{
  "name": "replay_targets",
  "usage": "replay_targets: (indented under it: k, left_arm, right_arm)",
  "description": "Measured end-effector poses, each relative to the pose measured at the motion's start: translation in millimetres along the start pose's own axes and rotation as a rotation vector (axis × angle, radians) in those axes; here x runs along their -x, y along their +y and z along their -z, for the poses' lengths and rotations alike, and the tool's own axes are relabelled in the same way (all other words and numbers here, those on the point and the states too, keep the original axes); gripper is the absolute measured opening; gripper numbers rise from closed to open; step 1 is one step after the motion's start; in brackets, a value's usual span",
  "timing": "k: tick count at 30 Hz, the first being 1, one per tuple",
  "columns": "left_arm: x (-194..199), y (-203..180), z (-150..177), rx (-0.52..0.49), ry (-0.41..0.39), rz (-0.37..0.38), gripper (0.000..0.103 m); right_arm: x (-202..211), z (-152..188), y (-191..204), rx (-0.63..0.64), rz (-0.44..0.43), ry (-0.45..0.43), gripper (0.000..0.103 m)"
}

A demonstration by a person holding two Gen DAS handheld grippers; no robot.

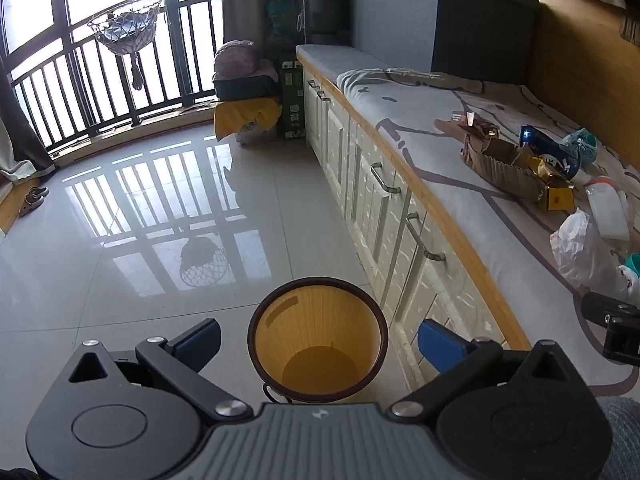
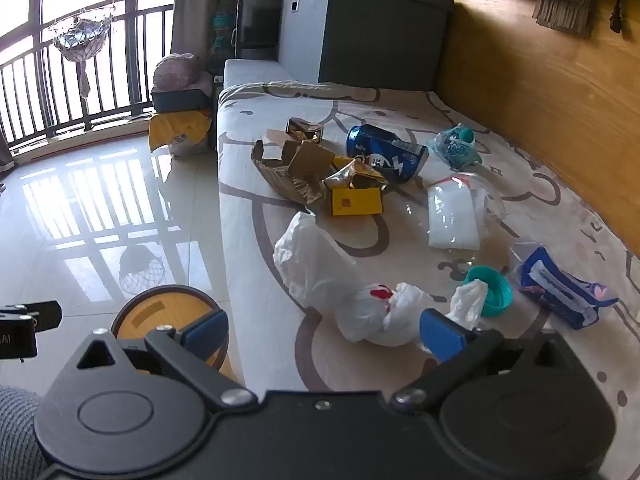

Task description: Collect trash

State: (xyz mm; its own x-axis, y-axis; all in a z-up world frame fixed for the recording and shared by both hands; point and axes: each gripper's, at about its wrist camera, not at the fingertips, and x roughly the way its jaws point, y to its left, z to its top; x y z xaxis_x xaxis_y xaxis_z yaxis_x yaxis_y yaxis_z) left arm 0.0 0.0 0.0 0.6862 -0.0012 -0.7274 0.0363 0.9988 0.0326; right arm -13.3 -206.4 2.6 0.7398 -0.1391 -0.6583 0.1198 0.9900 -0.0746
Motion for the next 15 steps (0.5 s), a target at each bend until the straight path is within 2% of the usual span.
replay_targets:
  k: [15]
  left_arm:
    - [0.0, 0.0, 0.0, 0.001, 0.001, 0.000, 0.103]
  right_arm:
    - [0.0, 0.0, 0.3, 0.001, 0.001, 0.003, 0.103]
